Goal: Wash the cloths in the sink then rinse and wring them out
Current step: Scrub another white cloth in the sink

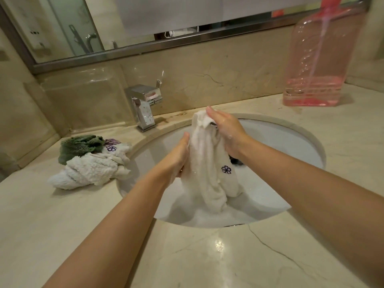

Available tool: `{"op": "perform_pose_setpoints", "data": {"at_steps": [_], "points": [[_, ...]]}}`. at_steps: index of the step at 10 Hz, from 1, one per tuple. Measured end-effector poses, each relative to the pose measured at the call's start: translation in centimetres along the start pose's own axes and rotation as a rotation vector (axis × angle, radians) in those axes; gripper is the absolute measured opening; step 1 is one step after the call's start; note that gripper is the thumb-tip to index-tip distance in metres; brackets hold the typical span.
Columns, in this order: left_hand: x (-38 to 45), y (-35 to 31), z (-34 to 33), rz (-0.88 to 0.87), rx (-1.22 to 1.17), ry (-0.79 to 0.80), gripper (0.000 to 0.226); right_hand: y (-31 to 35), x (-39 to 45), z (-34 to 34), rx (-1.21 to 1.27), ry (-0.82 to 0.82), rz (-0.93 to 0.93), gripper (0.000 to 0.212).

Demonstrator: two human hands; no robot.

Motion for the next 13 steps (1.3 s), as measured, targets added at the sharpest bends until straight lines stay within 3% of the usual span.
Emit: {"op": "perform_pose_setpoints", "data": {"at_steps": [1,2,3,4,5,6,7,8,9,10,11,12,13], "points": [[-0.1,-0.3,0.0,0.004,-0.118,-0.078,0.061,-0.4,0.3,2.0,-0.158,-0.236,0.001,0.027],[-0.2,-0.9,0.6,-0.029,-0.278,-0.206,0.058,0.4,-0.1,2.2,-0.207,-0.329,0.103,0.033],[0.0,-0.6,0.8,-0.036,-0.475,-0.221,0.043,1.1,-1.8,-1.5,-0.254,-0.221,0.243,0.040],[-0.9,-0.7,-0.5,-0.034,-0.589,-0.135,0.038,0.1,-2.7,-4.3,-0.500,-0.190,0.251,0.038],[-1.5,-0.6,-2.2,0.015,-0.638,-0.065,0.035,-0.5,-2.0,-2.3,-0.551,-0.334,0.095,0.038],[-1.3,-0.6,-2.1,-0.014,-0.623,-0.134,0.035,0.4,-3.8,-3.9,-0.582,-0.222,0.271,0.044],[-1.8,-0.8,-1.1,-0.030,-0.634,-0.214,0.037,0.8,-4.3,-5.6,-0.657,-0.146,0.338,0.046],[-1.9,-0.6,-0.8,0.017,-0.594,-0.209,0.037,0.4,-2.7,-4.2,-0.713,-0.209,0.227,0.038],[-1.5,-0.6,-0.9,-0.010,-0.597,-0.192,0.038,0.8,-5.2,-5.7,-0.712,-0.069,0.378,0.042],[-1.8,-0.6,-0.8,-0.007,-0.598,-0.167,0.040,0.7,-4.4,-5.1,-0.696,-0.101,0.324,0.046],[-2.2,-1.0,-1.6,0.119,-0.705,0.032,0.043,0.2,-1.4,-1.9,-0.744,-0.276,0.163,0.041],[-1.4,-1.2,-1.7,0.086,-0.561,0.068,0.055,-0.1,-0.6,0.1,-0.704,-0.346,0.142,0.043],[-0.7,-1.3,-0.6,-0.084,-0.106,0.005,0.051,-0.8,0.1,2.0,-0.351,-0.428,0.019,0.043]]}}
Point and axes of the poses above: each hand's wrist, its own x-axis towards the middle knuckle, its own z-axis out of the back of the hand, y = z × x, the point moved 4 cm from there along x, towards the middle knuckle, and after that the axes turned 2 degrees about z, right-handed, at the moved point
